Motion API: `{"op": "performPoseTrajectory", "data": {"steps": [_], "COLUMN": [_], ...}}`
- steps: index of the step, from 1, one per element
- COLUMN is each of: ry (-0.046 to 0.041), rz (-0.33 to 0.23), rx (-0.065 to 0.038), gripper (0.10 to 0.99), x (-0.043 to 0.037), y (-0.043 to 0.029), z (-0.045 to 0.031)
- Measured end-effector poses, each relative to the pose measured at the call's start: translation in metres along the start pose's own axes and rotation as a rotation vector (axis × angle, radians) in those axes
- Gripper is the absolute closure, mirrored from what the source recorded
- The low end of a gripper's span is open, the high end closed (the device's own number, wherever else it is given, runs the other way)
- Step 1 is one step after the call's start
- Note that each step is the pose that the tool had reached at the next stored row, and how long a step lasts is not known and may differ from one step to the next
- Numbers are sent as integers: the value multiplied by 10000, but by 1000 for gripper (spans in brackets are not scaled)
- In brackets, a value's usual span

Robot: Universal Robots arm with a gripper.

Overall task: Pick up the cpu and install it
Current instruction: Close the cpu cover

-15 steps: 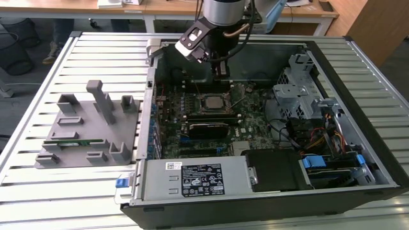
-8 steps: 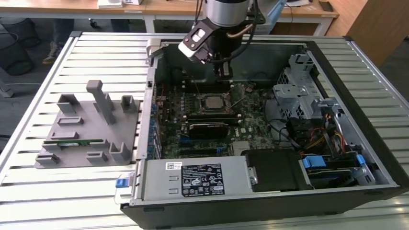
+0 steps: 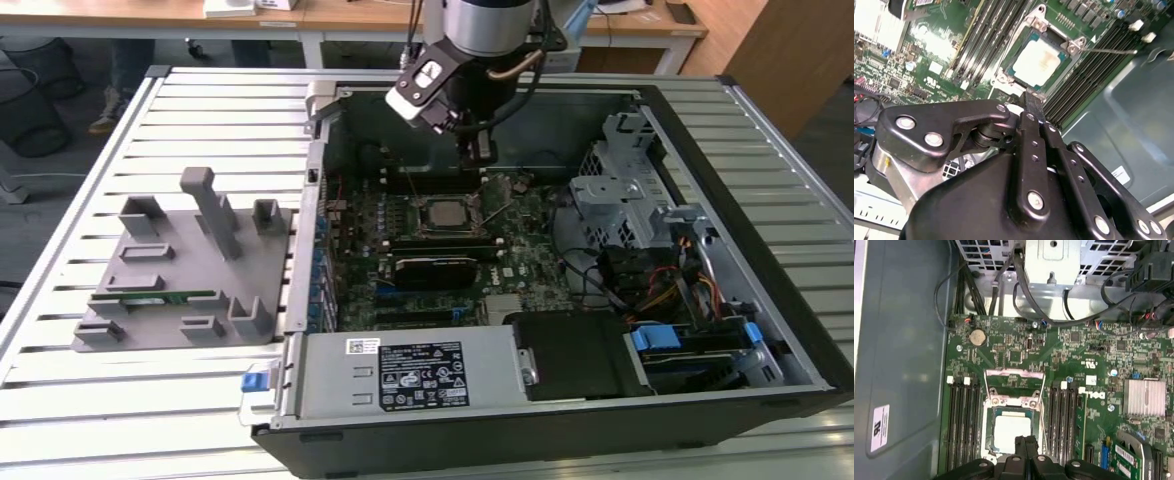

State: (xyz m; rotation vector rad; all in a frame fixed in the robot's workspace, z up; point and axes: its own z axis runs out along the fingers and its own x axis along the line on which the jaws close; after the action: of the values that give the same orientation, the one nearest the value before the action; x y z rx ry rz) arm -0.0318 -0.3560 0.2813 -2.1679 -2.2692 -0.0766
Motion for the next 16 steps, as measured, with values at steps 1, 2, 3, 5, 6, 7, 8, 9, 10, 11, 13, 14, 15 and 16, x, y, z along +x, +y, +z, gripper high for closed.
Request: {"op": "performPoseTrajectory", "data": {"steps": [1,2,3,5,6,7,8,9,10,11,13,14,15,16], "ry": [0,0,0,0,0,1,0,0,0,-1,-4,-9,-12,-13], "rz": [-1,-1,-1,-1,0,0,0,0,-1,-1,-2,-4,-6,-9], "rx": [0,0,0,-1,-1,0,0,0,0,0,0,1,1,1], "gripper": [980,980,980,980,980,980,980,980,980,980,980,980,980,980], "x": [-1,-2,-2,-4,-5,-5,-6,-6,-7,-7,-9,-9,-9,-8], "y": [16,31,46,80,95,108,117,128,141,155,192,213,235,258], "z": [1,1,2,4,5,5,6,7,8,9,14,16,18,22]}}
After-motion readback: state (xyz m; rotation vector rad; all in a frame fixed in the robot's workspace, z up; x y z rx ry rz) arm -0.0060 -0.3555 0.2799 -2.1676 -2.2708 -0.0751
